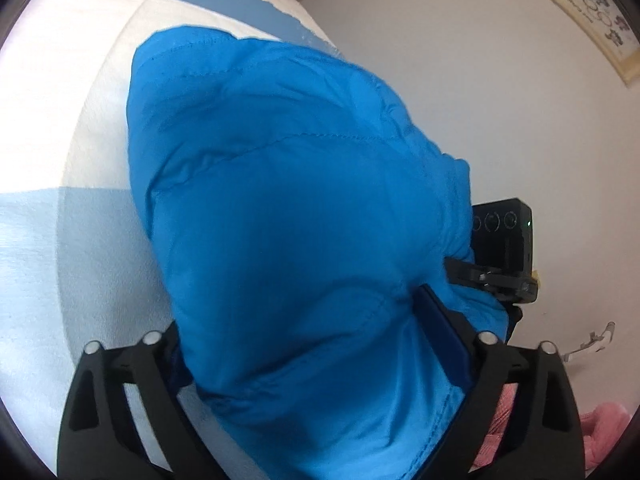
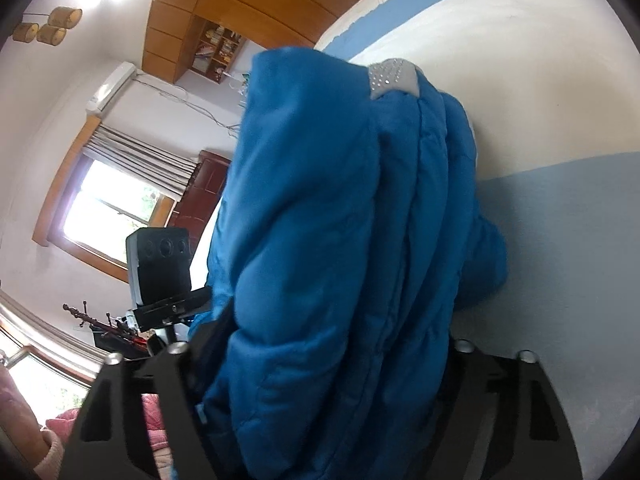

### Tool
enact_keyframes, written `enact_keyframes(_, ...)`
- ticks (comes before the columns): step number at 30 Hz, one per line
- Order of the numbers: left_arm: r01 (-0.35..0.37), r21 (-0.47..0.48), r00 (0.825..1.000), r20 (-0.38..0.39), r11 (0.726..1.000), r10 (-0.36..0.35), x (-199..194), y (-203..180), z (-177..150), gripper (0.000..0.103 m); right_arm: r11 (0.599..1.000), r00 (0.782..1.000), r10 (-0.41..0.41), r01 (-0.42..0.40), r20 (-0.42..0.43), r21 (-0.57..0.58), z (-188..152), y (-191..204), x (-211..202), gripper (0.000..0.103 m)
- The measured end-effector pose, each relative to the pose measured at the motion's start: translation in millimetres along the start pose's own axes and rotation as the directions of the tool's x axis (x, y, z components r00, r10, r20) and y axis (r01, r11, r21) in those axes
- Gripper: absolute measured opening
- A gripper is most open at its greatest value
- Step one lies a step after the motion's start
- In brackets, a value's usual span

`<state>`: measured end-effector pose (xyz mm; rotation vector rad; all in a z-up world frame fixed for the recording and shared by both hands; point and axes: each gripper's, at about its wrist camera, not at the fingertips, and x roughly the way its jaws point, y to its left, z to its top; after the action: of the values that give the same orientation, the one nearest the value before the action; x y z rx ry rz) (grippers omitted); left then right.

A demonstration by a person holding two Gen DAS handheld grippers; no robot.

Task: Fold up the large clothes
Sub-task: 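Grasp the jacket bundle with both tools and lift it, folding it in half, then lower the folded jacket onto the bed and open both tools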

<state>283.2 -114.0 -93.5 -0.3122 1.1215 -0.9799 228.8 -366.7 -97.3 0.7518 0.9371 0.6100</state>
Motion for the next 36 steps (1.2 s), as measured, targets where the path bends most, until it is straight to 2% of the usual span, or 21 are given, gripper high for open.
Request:
enact_keyframes(2,0.007,-0.003,1.000,0.020,1.000,-0.007,-8,-2,-2,0.080,1.000,1.000,-0.008,0.008,0.016,-0.029,-3,5,-4,0.065)
enact_keyframes(5,0.004,0.022,0.998,0.061,1.000,-0.005,-18,-12,-4,0.074,0.997,0.999,-0.005,0.008,0.043,-0.070,-4,14,-10,0.061)
enact_keyframes(10,-0.078,0.101,0.990,0.128,0.992,0.065,-32,-33,-7,0.074,0.992,0.998,0.007,0.001,0.062,-0.125,5,28,-14,0.059)
enact_keyframes(17,-0.124,0.087,0.977,0.183,0.988,0.106,-55,-25,16,0.074,0.981,0.999,-0.013,0.020,0.037,-0.194,41,46,2,0.059)
enact_keyframes(19,-0.141,0.085,0.973,0.195,0.986,0.123,-51,-27,22,0.074,0.978,1.000,-0.017,0.022,0.025,-0.207,56,50,12,0.059)
enact_keyframes(25,-0.182,0.063,0.961,0.224,0.981,0.164,-53,-3,55,0.074,0.974,1.000,-0.009,0.009,-0.002,-0.228,103,48,44,0.059)
enact_keyframes(30,-0.197,0.032,0.956,0.229,0.980,0.185,-37,16,75,0.074,0.975,1.000,-0.003,-0.004,-0.029,-0.221,135,36,72,0.059)
enact_keyframes(31,-0.201,0.026,0.955,0.226,0.979,0.190,-33,22,77,0.074,0.977,0.999,-0.002,-0.005,-0.036,-0.215,140,35,75,0.059)
enact_keyframes(33,-0.201,0.015,0.957,0.216,0.979,0.193,-50,43,78,0.074,0.980,0.999,-0.007,-0.004,-0.053,-0.198,146,22,83,0.059)
enact_keyframes(36,-0.205,-0.011,0.961,0.188,0.979,0.203,-41,63,81,0.076,0.985,0.998,-0.013,0.002,-0.066,-0.171,146,9,97,0.060)
